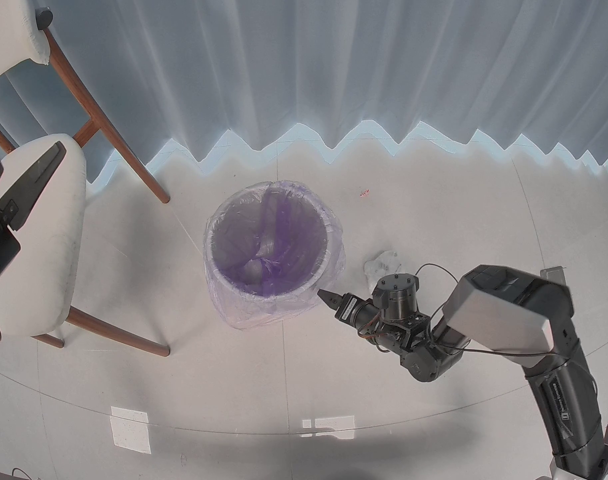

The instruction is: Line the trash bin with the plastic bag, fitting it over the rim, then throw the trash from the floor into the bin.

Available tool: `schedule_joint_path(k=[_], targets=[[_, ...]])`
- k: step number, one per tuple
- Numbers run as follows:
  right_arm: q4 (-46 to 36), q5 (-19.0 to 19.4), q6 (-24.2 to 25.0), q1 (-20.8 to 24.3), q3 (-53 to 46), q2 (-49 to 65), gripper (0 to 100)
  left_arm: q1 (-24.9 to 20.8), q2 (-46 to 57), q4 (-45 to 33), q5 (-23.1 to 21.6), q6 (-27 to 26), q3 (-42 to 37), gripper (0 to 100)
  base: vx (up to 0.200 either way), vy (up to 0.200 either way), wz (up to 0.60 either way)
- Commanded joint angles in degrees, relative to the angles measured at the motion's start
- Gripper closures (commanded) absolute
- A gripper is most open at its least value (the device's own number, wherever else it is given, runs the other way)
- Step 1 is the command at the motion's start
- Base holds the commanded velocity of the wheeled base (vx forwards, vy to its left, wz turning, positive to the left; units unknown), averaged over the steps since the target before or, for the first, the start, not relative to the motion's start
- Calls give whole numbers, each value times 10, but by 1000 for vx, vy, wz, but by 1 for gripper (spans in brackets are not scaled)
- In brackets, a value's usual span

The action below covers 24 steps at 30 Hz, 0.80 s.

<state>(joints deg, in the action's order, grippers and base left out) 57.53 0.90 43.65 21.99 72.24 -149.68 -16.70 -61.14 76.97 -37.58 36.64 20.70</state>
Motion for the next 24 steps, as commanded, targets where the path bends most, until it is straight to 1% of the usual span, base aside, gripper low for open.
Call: schedule_joint_path(k=[1,3,5,6,7,8,11,13,17,20,22,24], targets=[[34,16,17,-28,-112,159,0,4,-51,-22,1,-49,14,0,0,-200,0],[32,17,-41,-47,-116,179,0,7,-74,-31,2,-76,22,0,0,-200,0],[33,23,-100,-66,-111,179,0,10,-84,-27,2,-89,20,0,0,-200,0],[33,23,-100,-66,-111,179,0,10,-84,-27,2,-89,20,0,0,-200,0],[29,41,-178,-86,-98,170,0,9,-84,-31,2,-93,19,0,0,-200,0],[29,43,-209,-93,-90,161,0,9,-82,-31,2,-92,20,0,0,-200,0],[29,41,-275,-106,-62,131,0,10,-82,-31,2,-92,24,0,0,-200,0],[29,38,-293,-107,-50,117,0,10,-82,-31,1,-91,24,0,0,-200,0],[28,33,-294,-108,-28,98,0,9,-81,-31,1,-92,23,0,0,-200,0],[27,31,-298,-117,31,54,0,9,-80,-31,1,-92,23,0,0,-200,0],[14,29,-304,-120,58,39,0,10,-79,-26,3,-93,21,0,0,-200,0],[-11,23,-316,-121,63,34,0,10,-76,-27,5,-93,20,0,0,-200,0]])
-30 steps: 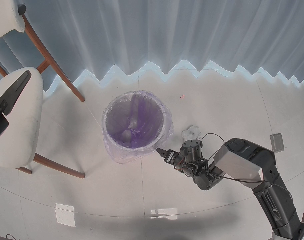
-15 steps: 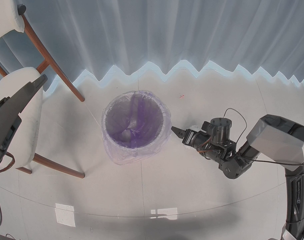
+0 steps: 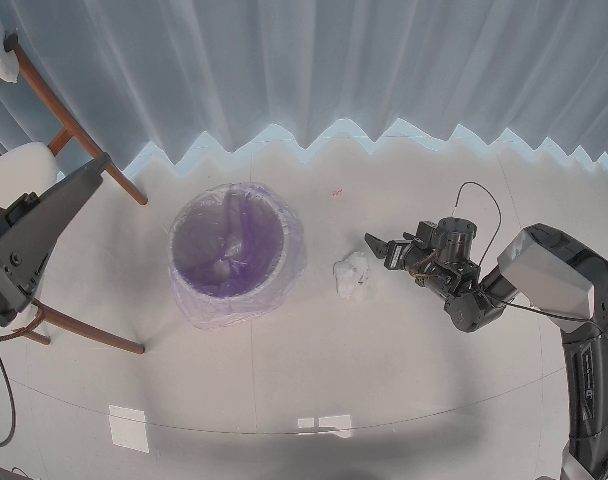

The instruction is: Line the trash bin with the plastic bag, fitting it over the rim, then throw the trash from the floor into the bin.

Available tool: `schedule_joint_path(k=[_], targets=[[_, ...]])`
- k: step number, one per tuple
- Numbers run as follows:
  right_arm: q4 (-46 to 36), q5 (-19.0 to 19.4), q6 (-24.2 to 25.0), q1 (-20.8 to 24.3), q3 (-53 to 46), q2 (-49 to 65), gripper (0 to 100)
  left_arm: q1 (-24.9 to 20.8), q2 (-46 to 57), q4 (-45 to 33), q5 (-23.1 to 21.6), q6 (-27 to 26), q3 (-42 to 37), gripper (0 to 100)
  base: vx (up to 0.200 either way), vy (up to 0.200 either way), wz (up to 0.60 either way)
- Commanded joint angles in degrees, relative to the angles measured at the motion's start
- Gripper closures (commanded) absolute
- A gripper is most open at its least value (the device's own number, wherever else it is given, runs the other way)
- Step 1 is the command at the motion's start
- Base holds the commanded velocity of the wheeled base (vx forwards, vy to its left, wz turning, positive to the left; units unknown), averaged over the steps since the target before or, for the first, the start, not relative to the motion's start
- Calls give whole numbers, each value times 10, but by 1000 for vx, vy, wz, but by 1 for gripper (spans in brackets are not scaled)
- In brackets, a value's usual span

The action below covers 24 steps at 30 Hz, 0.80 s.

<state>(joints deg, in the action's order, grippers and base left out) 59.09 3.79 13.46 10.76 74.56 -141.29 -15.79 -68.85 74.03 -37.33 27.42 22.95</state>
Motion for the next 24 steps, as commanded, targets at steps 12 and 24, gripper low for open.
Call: schedule_joint_path(k=[12,24], targets=[[-67,-23,-20,16,147,-145,0,0,12,0,2,4,-1,0,0,0,0],[-65,-40,-13,51,183,-185,0,1,12,0,3,33,4,0,-50,50,0]])
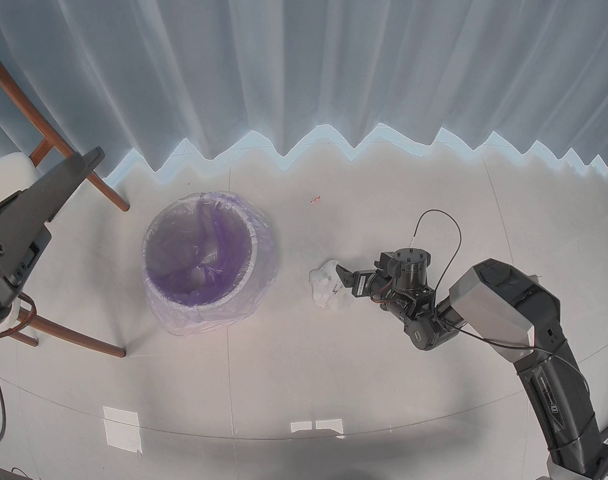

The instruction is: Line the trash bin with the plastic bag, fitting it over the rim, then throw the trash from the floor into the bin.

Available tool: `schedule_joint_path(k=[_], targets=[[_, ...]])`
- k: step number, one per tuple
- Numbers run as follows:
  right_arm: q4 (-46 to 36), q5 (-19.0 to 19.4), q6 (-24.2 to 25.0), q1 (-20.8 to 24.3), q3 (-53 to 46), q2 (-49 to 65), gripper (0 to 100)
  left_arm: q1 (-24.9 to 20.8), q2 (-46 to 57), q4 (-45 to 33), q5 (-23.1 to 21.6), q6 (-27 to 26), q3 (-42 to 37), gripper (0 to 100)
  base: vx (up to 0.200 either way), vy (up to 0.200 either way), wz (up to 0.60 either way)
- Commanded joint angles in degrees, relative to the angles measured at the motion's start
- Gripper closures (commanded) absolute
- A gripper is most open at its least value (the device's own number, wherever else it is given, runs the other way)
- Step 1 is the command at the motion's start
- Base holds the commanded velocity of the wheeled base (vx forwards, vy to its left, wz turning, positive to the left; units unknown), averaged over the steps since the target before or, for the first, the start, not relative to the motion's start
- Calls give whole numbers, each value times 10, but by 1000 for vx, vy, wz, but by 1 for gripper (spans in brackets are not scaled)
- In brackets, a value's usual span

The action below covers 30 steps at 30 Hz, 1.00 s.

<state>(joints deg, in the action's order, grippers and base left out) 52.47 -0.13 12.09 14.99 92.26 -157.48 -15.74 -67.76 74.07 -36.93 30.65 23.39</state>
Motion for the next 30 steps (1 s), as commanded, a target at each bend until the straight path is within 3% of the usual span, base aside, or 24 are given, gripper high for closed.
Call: schedule_joint_path(k=[1,3,22,23,30], targets=[[1,-2,1,10,6,-24,0,0,2,-1,-2,0,0,0,-200,200,0],[1,-5,1,12,10,-29,0,0,2,2,0,-1,0,0,-200,200,0],[-29,-42,-1,5,155,-101,0,-1,5,3,-2,-7,-10,0,0,0,0],[-25,-43,0,4,156,-103,100,0,6,3,-2,-7,-10,0,0,0,0],[-21,-57,23,7,142,-74,100,-4,5,2,-2,-4,-5,0,0,0,0]])
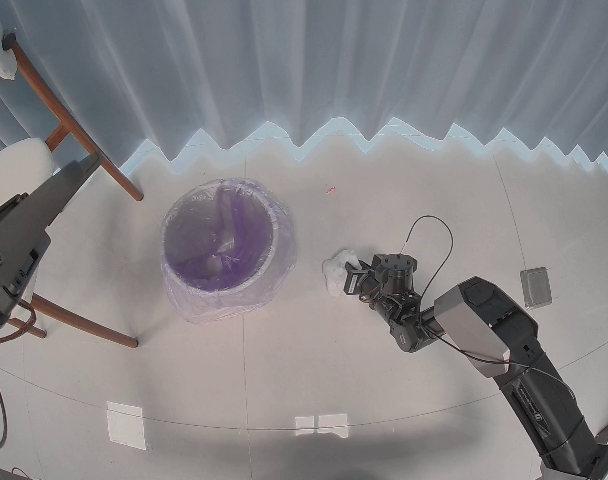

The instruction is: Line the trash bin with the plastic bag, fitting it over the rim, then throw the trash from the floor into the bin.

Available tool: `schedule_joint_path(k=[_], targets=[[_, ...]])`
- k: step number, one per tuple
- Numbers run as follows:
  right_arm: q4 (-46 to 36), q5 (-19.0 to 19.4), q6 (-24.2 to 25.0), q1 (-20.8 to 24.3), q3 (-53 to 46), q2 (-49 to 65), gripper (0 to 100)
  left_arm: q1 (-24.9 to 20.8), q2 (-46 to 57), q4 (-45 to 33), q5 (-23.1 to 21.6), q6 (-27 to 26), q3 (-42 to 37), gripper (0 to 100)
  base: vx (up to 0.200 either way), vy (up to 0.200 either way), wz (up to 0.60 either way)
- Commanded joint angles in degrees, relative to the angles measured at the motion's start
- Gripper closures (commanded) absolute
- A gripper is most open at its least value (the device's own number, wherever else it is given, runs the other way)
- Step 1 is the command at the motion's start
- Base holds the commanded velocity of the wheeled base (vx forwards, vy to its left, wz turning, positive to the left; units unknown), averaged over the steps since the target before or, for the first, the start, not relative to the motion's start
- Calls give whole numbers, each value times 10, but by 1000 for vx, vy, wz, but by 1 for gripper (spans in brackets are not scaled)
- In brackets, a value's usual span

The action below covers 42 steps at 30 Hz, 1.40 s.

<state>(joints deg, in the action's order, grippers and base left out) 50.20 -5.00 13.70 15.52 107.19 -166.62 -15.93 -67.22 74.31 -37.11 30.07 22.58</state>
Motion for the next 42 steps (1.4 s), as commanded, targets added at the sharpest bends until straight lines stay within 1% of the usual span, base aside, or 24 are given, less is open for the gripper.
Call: schedule_joint_path(k=[1,2,3,6,8,9,10,11,12,14,17,20,22,26,30,31,32,33,36,38,42], targets=[[2,-11,12,2,-11,22,100,-2,1,0,0,2,4,0,0,0,0],[3,-14,23,3,-23,37,100,-2,1,0,-1,2,4,0,0,0,0],[3,-14,23,3,-23,37,100,-2,1,0,-1,2,4,0,0,0,0],[28,-23,78,11,-88,107,100,3,17,-7,-2,2,3,0,0,0,0],[46,-24,105,14,-139,155,100,7,20,-19,-3,2,5,0,0,0,0],[51,-24,110,14,-152,168,100,10,20,-22,-3,1,6,0,0,0,0],[69,-23,128,22,-208,215,100,25,22,-49,-3,0,5,0,200,0,0],[69,-23,128,22,-208,215,100,25,22,-49,-3,0,5,0,200,0,0],[93,-22,149,30,-269,267,100,42,27,-87,-3,-5,7,0,200,0,0],[124,-20,171,43,-338,322,100,53,46,-127,-3,-15,14,0,200,0,0],[169,-12,188,63,-428,392,100,49,67,-169,-3,-23,19,0,200,0,0],[218,-9,198,83,-486,439,100,42,75,-179,-3,-24,17,0,200,0,0],[236,-9,210,94,-501,456,100,41,72,-179,-3,-24,18,0,200,0,0],[238,-10,222,115,-523,476,100,35,72,-179,-4,-24,17,0,200,0,0],[240,-10,247,166,-558,477,100,7,82,-180,-4,-20,25,0,50,150,0],[240,-10,247,166,-558,477,100,7,82,-180,-4,-20,25,0,0,200,0],[243,-10,255,191,-574,470,100,-9,86,-182,-5,-18,24,0,0,200,0],[247,-10,256,200,-579,464,100,-19,86,-182,-4,-18,21,0,0,200,0],[270,-11,251,208,-579,430,100,-29,87,-182,-3,-18,19,0,0,200,0],[288,-11,247,209,-578,410,100,-29,89,-182,-2,-19,19,0,0,200,0],[299,-11,241,209,-573,376,100,-24,90,-189,-2,-19,21,0,0,200,0]])
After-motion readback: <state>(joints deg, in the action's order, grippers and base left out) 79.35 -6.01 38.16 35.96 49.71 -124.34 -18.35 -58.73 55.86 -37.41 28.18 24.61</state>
